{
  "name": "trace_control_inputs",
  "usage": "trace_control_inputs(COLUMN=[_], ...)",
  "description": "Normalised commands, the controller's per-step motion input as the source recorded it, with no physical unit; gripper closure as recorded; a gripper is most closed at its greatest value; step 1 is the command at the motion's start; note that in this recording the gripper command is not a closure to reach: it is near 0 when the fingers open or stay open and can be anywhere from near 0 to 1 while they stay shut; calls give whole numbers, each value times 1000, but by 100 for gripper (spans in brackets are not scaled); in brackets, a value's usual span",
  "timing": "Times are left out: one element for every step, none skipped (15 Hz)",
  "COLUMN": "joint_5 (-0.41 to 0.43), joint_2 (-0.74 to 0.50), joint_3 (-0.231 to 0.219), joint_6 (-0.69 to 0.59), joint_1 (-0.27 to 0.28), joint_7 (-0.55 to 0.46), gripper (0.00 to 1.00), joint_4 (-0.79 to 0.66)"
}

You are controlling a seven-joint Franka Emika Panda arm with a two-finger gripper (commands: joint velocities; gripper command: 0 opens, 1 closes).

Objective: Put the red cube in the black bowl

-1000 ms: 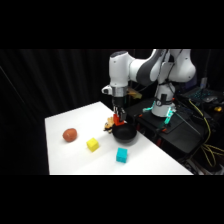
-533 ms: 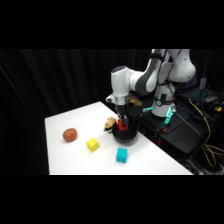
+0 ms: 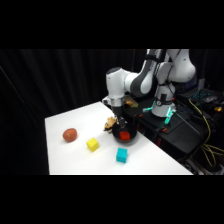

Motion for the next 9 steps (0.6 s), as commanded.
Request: trace_control_inputs(joint_5=[-338, -308, -273, -186, -175, -139, -86, -108, -74], joint_2=[-502, -542, -551, -538, -495, -418, -331, -232, -143], joint_3=[-36, -9, 20, 51, 69, 78, 73, 69, 56], joint_6=[-526, -661, -704, -704, -698, -682, -642, -586, -498], joint_1=[69, 61, 47, 33, 19, 6, -7, -25, -34], joint_7=[322, 312, 290, 204, 197, 154, 92, 98, 38], gripper=[0, 0, 0, 0, 0, 0, 0, 0, 0], joint_4=[82, 125, 161, 202, 258, 320, 374, 429, 429])
